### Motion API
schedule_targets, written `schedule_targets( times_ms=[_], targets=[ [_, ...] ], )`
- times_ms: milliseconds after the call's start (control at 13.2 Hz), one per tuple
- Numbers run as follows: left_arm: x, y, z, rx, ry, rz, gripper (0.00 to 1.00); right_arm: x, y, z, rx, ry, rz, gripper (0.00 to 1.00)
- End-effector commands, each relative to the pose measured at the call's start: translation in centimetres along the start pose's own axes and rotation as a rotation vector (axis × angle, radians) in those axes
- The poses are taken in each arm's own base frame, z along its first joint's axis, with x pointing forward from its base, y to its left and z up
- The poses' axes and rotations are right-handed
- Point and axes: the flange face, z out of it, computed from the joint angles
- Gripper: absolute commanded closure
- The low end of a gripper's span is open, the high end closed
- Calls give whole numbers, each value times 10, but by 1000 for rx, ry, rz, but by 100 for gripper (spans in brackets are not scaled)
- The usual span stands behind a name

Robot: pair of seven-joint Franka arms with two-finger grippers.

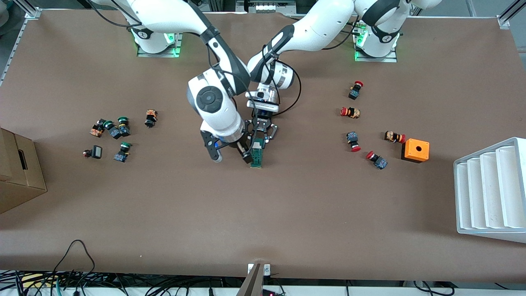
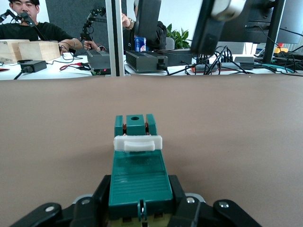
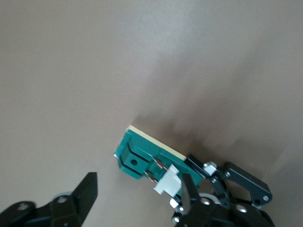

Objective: Close load switch with both arms
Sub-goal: 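Bring the right gripper fingers onto the white lever of the switch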

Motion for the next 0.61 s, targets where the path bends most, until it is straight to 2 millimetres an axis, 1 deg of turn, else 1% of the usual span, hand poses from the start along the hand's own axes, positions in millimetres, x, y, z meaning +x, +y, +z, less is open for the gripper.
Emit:
schedule_targets(
  times_ms=[0, 152, 304, 380, 531],
  targets=[
    [-6, 7, 5, -36, 10, 21, 56, -17, 14, 7, 10, 21, 17, 31],
    [-6, 7, 5, -36, 10, 21, 56, -26, 27, 21, 13, 25, 13, 37],
    [-9, 7, 5, -36, 7, 24, 56, -34, 37, 32, 11, 28, 0, 39],
    [-9, 7, 5, -36, 7, 24, 56, -38, 41, 35, 17, 28, -7, 44],
    [-9, 7, 5, -36, 7, 24, 56, -42, 41, 36, 32, 24, 2, 45]
  ],
)
